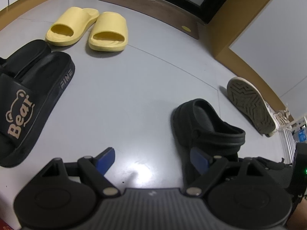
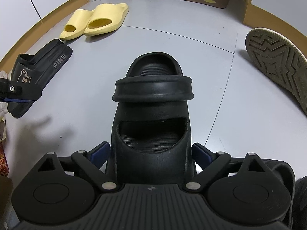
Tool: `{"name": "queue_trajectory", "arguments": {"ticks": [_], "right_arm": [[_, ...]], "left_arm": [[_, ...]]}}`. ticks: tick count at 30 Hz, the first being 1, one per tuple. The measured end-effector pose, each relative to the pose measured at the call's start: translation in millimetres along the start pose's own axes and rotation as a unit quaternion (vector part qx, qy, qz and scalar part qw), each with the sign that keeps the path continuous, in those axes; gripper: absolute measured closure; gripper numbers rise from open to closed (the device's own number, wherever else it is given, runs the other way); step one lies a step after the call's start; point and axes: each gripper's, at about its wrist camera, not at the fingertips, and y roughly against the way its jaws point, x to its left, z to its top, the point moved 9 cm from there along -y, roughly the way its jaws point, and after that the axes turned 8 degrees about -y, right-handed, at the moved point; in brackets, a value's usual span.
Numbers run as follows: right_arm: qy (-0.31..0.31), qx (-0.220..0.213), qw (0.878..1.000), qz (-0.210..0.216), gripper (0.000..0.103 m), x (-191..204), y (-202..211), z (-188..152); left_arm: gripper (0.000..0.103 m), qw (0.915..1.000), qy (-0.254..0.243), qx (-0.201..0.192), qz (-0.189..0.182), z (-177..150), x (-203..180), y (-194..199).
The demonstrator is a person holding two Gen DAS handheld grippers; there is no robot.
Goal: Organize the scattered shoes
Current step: 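Lift and carry the clog with the right gripper to the shoe row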
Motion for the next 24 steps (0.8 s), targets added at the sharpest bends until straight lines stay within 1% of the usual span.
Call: {"name": "queue_trajectory", "arguments": {"ticks": [6, 10, 15, 19, 24], "right_arm": [[-0.003, 0.011, 1.0, 0.003, 0.011, 3, 5, -9], [-0.025, 0.019, 0.999, -0.002, 0.012, 2, 10, -18], [-0.06, 0.029, 0.998, -0.013, 0.012, -2, 22, -39], [-0.072, 0.035, 0.997, -0.014, 0.012, -3, 30, -57], [-0.105, 0.043, 0.993, -0.027, 0.012, -5, 38, -74]], "left_arm": [[0.016, 0.9999, -0.013, 0.003, -0.001, 2, -5, -1], [0.016, 0.9997, -0.021, 0.007, -0.004, 0, -10, -2], [0.016, 0.9998, -0.018, 0.008, -0.005, -2, -10, -3], [0.016, 0.9997, -0.019, 0.011, -0.007, 1, -12, -5], [0.016, 0.9993, -0.036, 0.008, -0.012, 10, -20, -7]]}}
